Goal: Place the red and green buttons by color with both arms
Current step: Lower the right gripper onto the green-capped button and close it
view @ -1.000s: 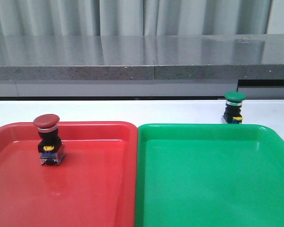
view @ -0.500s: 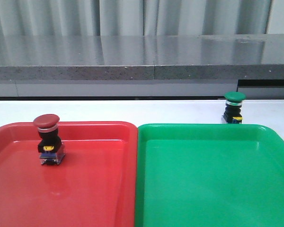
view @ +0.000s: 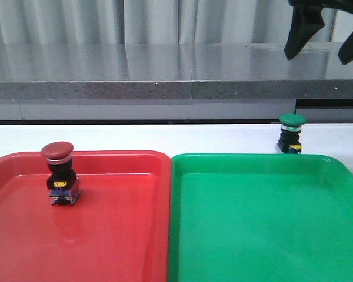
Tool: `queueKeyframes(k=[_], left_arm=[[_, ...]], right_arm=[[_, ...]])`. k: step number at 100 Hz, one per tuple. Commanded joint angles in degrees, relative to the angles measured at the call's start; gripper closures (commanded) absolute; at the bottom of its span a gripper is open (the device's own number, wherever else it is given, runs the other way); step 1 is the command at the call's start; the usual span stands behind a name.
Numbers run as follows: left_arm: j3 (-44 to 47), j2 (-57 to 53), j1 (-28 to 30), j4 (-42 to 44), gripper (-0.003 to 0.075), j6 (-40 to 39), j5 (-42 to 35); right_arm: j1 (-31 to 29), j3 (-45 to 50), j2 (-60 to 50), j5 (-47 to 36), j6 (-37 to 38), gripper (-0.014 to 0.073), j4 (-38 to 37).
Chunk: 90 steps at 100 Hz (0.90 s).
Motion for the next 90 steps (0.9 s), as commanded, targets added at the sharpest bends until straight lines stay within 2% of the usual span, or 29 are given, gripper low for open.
queueKeyframes(k=[1,33,64,73,90], left_arm=[[2.29,-1.68,0.16,-0.01,0.0739,-0.36,-4.63],[2.29,-1.68,0.16,-0.01,0.0739,-0.36,-4.63],[2.29,-1.68,0.16,-0.01,0.0739,-0.36,-4.63],[2.29,-1.68,0.16,-0.01,0.0739,-0.36,-4.63],[2.29,-1.68,0.16,-0.01,0.0739,-0.36,-4.63]], right_arm=[[0.22,-3.7,0.88,-2.8,-0.74,-0.0031,0.47],[0.44,-6.71,10.38,-3.19,-0.8,-0.0031,0.43],[0.37,-6.71,14.95,-4.45,-0.8,-0.0015,0.37],[0.37,-6.71,14.95,-4.4,-0.8,0.0046,0.37],[0.37,-6.71,14.95,-4.05,-0.8,0.0241,0.37]])
